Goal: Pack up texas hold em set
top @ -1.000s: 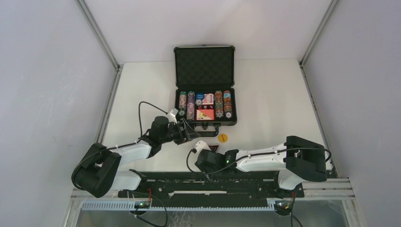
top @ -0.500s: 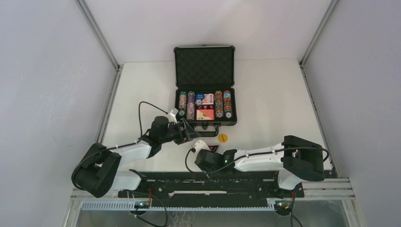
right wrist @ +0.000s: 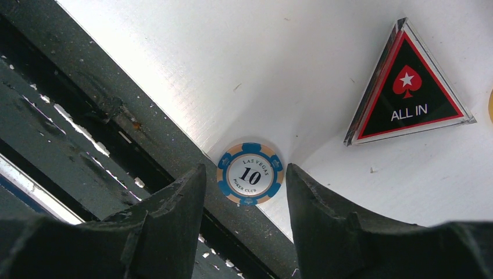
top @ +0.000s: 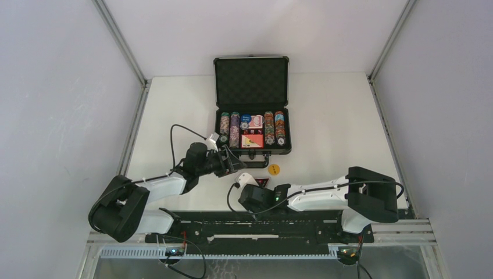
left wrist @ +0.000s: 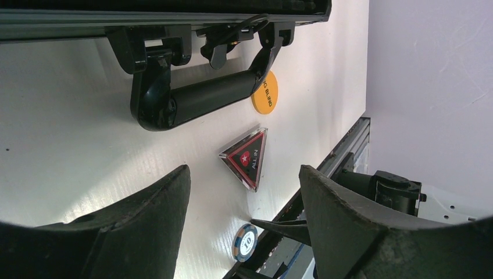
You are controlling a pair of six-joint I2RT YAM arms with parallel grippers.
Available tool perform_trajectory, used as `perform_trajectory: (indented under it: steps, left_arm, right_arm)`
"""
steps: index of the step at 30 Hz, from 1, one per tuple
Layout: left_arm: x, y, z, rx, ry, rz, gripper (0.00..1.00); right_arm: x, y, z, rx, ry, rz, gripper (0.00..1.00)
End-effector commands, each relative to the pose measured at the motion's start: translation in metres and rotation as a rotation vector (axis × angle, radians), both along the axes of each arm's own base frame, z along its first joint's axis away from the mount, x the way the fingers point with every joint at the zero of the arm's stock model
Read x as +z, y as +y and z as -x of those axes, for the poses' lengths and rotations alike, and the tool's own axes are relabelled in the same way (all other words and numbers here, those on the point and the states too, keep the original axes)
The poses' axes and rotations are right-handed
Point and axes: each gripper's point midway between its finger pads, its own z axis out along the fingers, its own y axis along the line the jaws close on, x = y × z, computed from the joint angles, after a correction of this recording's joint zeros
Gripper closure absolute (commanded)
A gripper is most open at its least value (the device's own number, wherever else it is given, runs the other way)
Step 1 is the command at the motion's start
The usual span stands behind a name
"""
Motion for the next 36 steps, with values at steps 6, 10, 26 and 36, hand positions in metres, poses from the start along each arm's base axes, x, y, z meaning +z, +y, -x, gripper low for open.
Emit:
perform_trajectory:
  steps: [6, 10, 26, 36]
  left_arm:
    - [0.005, -0.002, -0.001, -0.006, -0.015, 0.029, 0.27]
    - [0.005, -0.002, -0.001, -0.006, -0.015, 0.03, 0.27]
    - [0.005, -0.001, -0.001, 0.0, -0.016, 0.029, 0.27]
    - [0.005, -0.001, -0.001, -0.001, -0.015, 0.029, 0.27]
  right_arm:
    - [-0.01, -0.012, 0.011, 0.012, 0.037, 0.05, 0.39]
    - [-0.007, -0.013, 0.011, 0.011, 0.028, 0.049, 0.39]
    - [-0.009, -0.019, 0.01, -0.021, 0.013, 0.071, 0.41]
    - [-0.015, -0.023, 0.009, -0.032, 0.012, 0.095, 0.49]
